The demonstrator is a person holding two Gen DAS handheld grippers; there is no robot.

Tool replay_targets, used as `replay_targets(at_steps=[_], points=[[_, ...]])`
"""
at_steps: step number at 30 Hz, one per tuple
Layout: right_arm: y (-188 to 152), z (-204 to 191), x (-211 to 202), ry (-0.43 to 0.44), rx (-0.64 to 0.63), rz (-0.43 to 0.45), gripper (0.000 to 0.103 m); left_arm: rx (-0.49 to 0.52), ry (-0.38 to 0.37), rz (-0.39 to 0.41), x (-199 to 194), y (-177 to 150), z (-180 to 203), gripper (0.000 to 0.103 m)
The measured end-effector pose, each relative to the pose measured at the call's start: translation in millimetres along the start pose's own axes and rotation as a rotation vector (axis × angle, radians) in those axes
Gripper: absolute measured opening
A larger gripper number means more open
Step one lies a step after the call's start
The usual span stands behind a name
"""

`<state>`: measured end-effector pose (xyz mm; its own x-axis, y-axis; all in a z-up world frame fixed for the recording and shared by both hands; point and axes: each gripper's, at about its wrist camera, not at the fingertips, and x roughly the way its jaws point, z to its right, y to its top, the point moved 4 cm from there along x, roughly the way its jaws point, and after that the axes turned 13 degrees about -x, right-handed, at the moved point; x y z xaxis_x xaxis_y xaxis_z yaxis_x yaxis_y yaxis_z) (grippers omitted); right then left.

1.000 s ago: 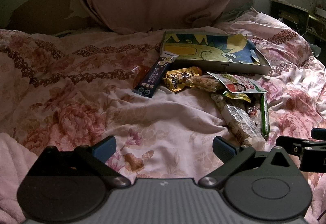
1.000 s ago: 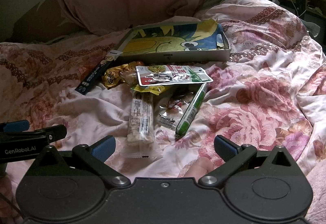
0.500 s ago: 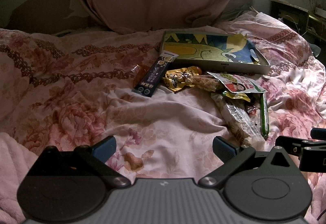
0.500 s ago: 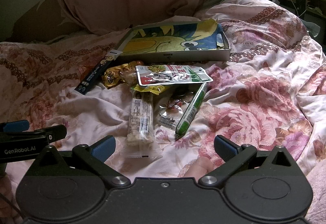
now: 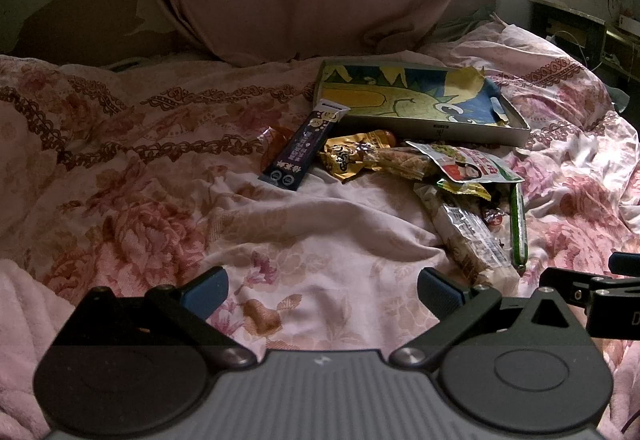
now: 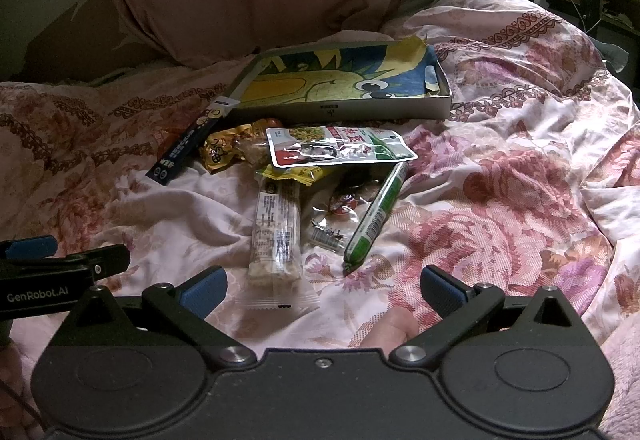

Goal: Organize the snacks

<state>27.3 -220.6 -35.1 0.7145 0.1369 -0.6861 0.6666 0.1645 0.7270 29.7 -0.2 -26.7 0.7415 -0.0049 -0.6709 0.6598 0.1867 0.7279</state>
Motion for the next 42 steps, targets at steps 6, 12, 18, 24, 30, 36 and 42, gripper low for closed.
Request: replay_targets(at_steps=[6,12,18,24,30,36,42], points=[[0,0,0,0.0,0.0,0.0,0.103,0.0,0.0,0.0,0,0,0,0.103],[0,0,0,0.0,0.0,-0.001,0.103,-0.001,0.0,-0.001,0,0,0,0.103],[0,0,0,-0.001,0.0,-0.001,0.103,-0.001,-0.001,-0.001,0,0,0,0.103],[0,0,1,-0.003,0.0,-0.001,0.103,-0.001,-0.001,-0.001,0,0,0,0.103],[2,4,-1,-0.013,0.019,0.011,0.103,0.007,0.003,-0.004,0,0,0,0.103],[8,7,-10,-0.047,0.022,0.053,0.102,0.002,0.015,-0.012,5,1,0,0.103],[15,12,-14,-0.061,0.003,0.067,0.103,-0.009,0.025,-0.031,14,7,-2,0.103]])
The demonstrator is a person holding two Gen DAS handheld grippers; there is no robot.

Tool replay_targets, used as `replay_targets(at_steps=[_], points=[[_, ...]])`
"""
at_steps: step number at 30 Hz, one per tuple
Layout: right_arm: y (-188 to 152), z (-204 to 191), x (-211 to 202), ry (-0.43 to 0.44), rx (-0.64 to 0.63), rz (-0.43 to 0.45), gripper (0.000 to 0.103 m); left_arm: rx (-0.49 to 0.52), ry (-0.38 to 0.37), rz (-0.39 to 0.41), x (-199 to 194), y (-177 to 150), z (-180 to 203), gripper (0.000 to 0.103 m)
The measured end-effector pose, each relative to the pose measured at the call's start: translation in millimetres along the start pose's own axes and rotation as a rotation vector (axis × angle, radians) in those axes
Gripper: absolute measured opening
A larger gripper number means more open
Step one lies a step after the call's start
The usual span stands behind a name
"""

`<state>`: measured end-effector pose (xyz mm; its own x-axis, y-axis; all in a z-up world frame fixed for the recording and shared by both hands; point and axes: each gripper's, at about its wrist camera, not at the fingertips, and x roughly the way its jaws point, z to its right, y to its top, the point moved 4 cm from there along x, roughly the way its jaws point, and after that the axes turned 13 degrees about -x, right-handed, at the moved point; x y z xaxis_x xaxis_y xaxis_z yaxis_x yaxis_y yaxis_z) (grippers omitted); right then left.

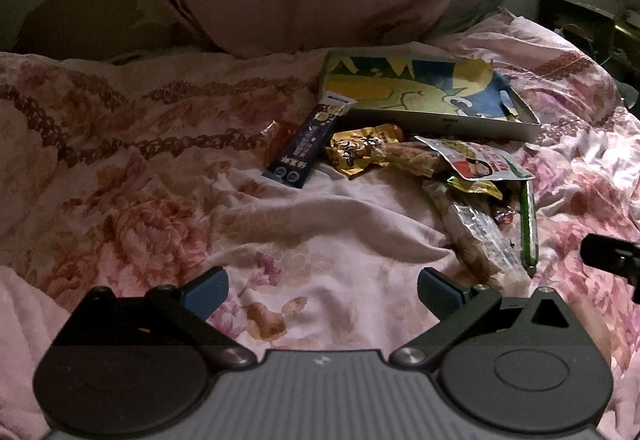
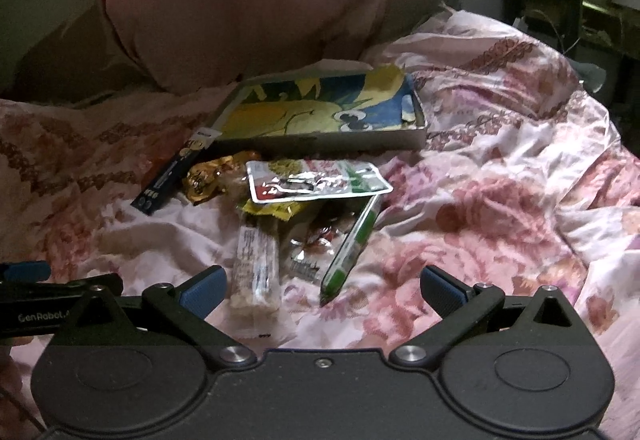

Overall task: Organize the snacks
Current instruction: 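Grasp the clear-wrapped snack bar with the left tool while the right tool approaches the green stick snack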

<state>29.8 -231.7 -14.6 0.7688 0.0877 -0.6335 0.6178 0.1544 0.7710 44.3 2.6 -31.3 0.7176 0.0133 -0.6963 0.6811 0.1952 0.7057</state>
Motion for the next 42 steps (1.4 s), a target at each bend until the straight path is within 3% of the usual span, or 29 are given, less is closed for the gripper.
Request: replay_targets(at_steps=[16,26,35,42], points=[[21,16,35,0.121,0.004,-0.07,0.103,0.018,0.031,-0.058,34,24,10,0.103],[19,13,60,0.191,-0.014,-0.089,0.103,0.105,0.024,-0.078,59,47,20,0.103],[17,8,81,0.305,0.005,-0.138,0.103,0.145,-0.097,-0.136,82,73,34,0.103],[17,26,89,0.288,0.065,-0.159,0.103,0.108,-0.185,-0.204,100,68,38,0.103]])
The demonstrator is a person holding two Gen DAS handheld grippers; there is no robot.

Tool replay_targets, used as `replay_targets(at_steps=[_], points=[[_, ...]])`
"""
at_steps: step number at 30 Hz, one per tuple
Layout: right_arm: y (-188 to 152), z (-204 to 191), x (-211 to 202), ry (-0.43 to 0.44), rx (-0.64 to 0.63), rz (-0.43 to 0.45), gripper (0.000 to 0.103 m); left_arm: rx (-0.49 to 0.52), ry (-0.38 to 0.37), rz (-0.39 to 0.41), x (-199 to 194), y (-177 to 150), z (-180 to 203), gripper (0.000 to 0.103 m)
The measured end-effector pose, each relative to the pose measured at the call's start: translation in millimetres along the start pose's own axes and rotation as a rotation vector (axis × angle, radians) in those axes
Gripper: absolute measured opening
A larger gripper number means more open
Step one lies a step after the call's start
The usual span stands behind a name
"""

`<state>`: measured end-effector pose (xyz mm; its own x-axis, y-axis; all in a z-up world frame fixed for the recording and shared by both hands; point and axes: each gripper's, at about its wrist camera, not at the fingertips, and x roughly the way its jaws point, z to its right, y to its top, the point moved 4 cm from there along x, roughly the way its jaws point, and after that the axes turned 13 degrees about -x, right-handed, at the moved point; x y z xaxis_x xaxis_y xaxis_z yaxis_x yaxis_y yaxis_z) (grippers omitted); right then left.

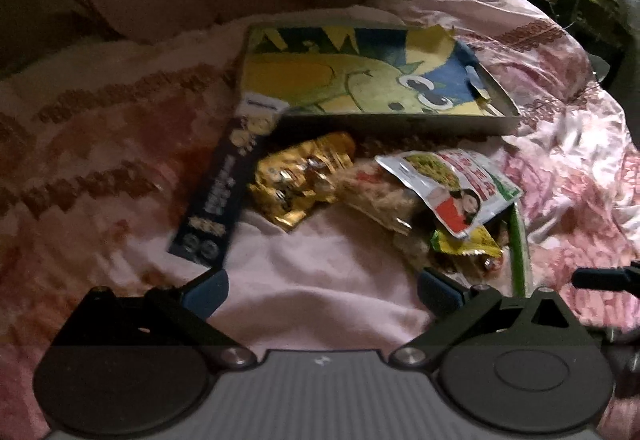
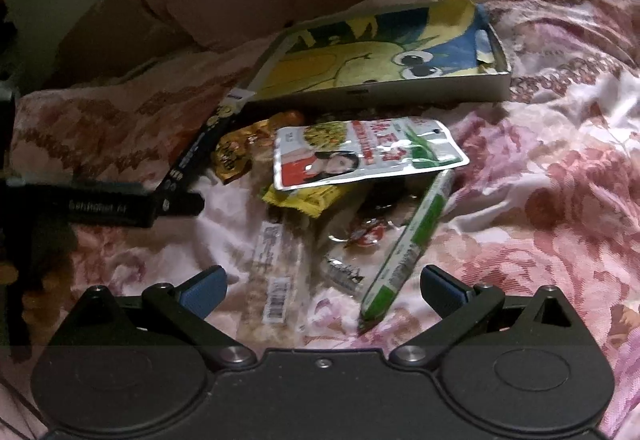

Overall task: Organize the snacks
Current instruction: 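Grasp the clear-wrapped snack bar with the left tool while the right tool approaches the green stick snack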

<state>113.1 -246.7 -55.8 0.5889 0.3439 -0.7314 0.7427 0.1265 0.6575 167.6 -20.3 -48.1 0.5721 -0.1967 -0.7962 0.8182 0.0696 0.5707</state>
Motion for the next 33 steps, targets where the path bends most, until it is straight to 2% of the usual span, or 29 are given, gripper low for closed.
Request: replay_targets(at_steps=[4,8,16,22,25,28,33], points=[[2,19,2,-0.02,0.075,-0.01,0.102,-0.029,-0.072,-0.036,7,-11,2,0.103],[5,29,8,-0.041,0.089,-0.016,0.102,-0.013,-0.141,-0.058,9,-19,13,0.103],[8,43,22,-0.089,0.118,-0.024,0.089,0.083,-0.203,-0.062,9,-37,41,0.103],[9,54,34,-0.084,0.166,-0.042,0.078,0.096,-0.254,-0.056,12,-42,57,0.103],[10,54,37,-0.078,0.167,-0.047,0.072,0.105,-0.25,-0.06,17,-45,63,0.102],[11,52,39,-0.079,0.156,-0.048,0.071,0.1,-0.244,-0.063,21,-46,65,0.098],[11,51,41,-0.084,0.135,-0.055,0.069,0.057,-0.24,-0.076,27,-45,63,0.083]])
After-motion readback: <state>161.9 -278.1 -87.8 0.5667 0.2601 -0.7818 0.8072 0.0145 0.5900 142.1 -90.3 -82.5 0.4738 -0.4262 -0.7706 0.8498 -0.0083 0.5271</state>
